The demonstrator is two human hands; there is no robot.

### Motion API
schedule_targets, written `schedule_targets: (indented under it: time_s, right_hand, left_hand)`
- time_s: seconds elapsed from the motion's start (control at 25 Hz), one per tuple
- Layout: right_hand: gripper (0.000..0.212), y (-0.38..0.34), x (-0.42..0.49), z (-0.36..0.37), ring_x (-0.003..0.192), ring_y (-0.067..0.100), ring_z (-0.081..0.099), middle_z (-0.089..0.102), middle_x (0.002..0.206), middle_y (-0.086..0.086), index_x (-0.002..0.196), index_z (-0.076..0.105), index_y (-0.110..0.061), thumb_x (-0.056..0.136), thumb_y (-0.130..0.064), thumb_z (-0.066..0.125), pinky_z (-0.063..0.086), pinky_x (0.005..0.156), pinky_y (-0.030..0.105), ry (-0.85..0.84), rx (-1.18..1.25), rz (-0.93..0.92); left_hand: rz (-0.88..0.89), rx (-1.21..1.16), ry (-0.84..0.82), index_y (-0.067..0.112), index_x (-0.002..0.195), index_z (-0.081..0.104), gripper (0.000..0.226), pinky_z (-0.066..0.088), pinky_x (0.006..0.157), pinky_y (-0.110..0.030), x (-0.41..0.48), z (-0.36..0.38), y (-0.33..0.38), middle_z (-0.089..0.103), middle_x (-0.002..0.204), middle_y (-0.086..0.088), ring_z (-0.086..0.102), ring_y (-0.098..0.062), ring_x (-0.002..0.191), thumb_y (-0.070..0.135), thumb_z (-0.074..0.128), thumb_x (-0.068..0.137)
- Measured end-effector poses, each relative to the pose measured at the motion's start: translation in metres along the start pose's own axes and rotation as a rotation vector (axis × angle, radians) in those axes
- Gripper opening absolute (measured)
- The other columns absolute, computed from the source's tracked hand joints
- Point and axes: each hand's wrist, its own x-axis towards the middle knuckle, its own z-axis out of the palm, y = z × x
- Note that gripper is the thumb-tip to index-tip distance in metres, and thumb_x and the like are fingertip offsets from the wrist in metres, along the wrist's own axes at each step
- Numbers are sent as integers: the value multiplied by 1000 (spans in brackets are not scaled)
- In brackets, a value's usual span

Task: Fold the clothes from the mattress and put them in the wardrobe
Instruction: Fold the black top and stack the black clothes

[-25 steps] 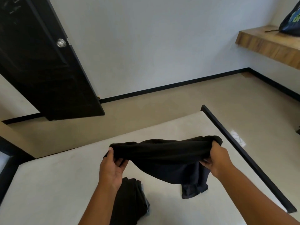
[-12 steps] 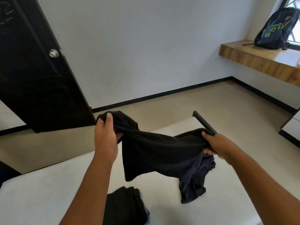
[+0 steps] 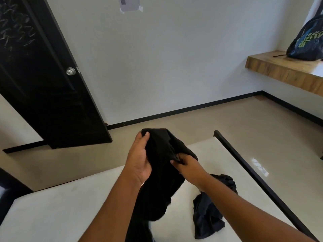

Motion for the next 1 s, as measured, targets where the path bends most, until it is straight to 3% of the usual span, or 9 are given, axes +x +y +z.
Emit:
schedule_targets:
  time_s: [0.08, 0.24, 0.4, 0.52, 0.64, 0.72, 0.84, 0.92, 1.0]
  right_hand:
    - [11, 6, 2, -13, 80, 20, 65, 65, 82, -2, 94, 63, -23, 101, -26, 55, 55, 77, 41, 21, -102, -24]
    - [22, -21, -1, -40, 76, 7, 63, 67, 82, -6, 95, 65, -26, 106, -26, 46, 48, 65, 19, 192, -84, -151]
    - [37, -70, 8, -48, 92, 20, 70, 73, 96, 7, 100, 72, -19, 108, -41, 42, 56, 84, 30, -66, 72, -48]
    - [34, -94, 21, -46, 91, 21, 70, 74, 97, 6, 102, 73, -16, 105, -39, 48, 56, 84, 37, -78, 119, -24]
    - [31, -112, 28, -47, 77, 23, 67, 71, 84, 10, 94, 71, -7, 102, -32, 54, 52, 72, 35, -85, 188, 49]
    - [25, -125, 29, -53, 75, 24, 68, 71, 82, 11, 89, 70, -8, 101, -28, 59, 53, 67, 32, -119, 292, 115]
    - [20, -137, 36, -66, 81, 24, 69, 72, 94, 16, 99, 70, -3, 99, -22, 62, 54, 66, 32, -57, 366, 135]
    - [19, -142, 38, -69, 85, 25, 70, 73, 103, 18, 107, 68, -1, 99, -18, 63, 56, 67, 32, -43, 425, 191]
    - [16, -141, 38, -64, 93, 27, 71, 72, 108, 18, 107, 67, -3, 99, -16, 63, 61, 75, 36, -54, 455, 230]
  left_hand:
    - [69, 167, 88, 21, 114, 70, 21, 57, 92, -42, 5, -10, 11, 75, 114, -8, 69, -26, 109, 27, 52, 106]
    - [182, 526, 304, 21, 111, 66, 22, 59, 91, -43, 19, -39, 23, 68, 109, -10, 66, -27, 106, 34, 49, 107]
    - [247, 852, 340, 20, 129, 56, 29, 52, 101, -39, 21, -42, 6, 61, 124, 7, 59, -17, 119, 35, 55, 104]
    - [399, 987, 149, 23, 113, 61, 15, 53, 88, -23, 5, -28, -24, 65, 113, 10, 63, -8, 102, 28, 65, 99]
    - [225, 1034, -245, 28, 115, 62, 24, 52, 86, -15, -16, -9, -56, 66, 113, 13, 64, -3, 104, 35, 71, 94]
    - [110, 1163, -342, 28, 128, 58, 42, 48, 88, -9, -17, -8, -72, 67, 121, 12, 63, -5, 114, 43, 73, 91]
    - [88, 1369, -389, 19, 114, 67, 32, 55, 83, -19, -4, -8, -78, 72, 103, 0, 70, -14, 96, 45, 68, 95]
    - [227, 1341, -243, 21, 111, 65, 25, 58, 86, -28, 7, -1, -66, 67, 97, 5, 65, -10, 88, 41, 68, 96]
    - [365, 1208, -78, 28, 117, 56, 31, 53, 85, -18, 16, 8, -48, 63, 105, 14, 62, -3, 92, 36, 73, 93]
